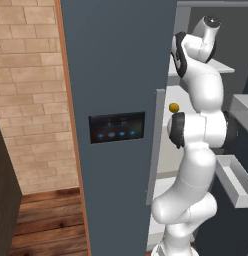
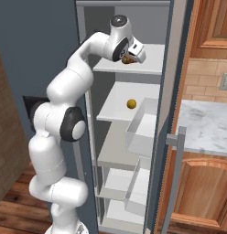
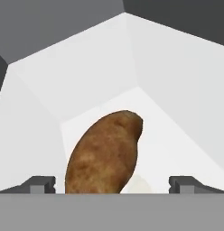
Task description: Place the cold items (potato and lemon) from the fridge in one tupperware on the dining counter. Place the warm items (hot dog and kebab skewer) in the stove area in another tupperware.
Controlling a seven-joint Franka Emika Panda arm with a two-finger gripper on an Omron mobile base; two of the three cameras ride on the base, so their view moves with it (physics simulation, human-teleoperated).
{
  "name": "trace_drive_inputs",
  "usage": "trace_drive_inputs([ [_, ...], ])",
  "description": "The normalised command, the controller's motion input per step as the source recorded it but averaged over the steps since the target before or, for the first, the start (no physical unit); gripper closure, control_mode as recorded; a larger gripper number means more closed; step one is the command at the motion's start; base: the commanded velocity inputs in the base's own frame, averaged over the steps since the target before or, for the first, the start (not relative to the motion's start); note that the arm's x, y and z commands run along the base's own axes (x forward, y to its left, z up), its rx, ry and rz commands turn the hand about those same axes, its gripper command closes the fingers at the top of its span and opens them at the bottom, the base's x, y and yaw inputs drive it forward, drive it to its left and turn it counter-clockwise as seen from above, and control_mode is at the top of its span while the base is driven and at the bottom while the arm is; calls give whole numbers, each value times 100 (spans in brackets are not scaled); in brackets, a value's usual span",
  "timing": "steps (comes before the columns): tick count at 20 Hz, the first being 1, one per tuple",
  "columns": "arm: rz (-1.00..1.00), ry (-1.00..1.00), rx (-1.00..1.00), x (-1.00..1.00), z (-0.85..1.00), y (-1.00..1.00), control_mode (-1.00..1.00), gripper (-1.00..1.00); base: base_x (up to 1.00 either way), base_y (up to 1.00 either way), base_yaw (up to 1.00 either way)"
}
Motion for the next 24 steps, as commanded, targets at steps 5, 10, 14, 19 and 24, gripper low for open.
trace_drive_inputs([
  [5,0,0,10,10,-4,0,-100,-100,0,0,0],
  [10,0,0,0,14,-12,0,-100,-100,0,0,0],
  [14,0,0,0,18,0,1,-100,-100,0,0,0],
  [19,0,0,0,20,-5,3,-100,-100,0,0,0],
  [24,0,0,0,5,-3,0,-100,-100,0,0,0],
])
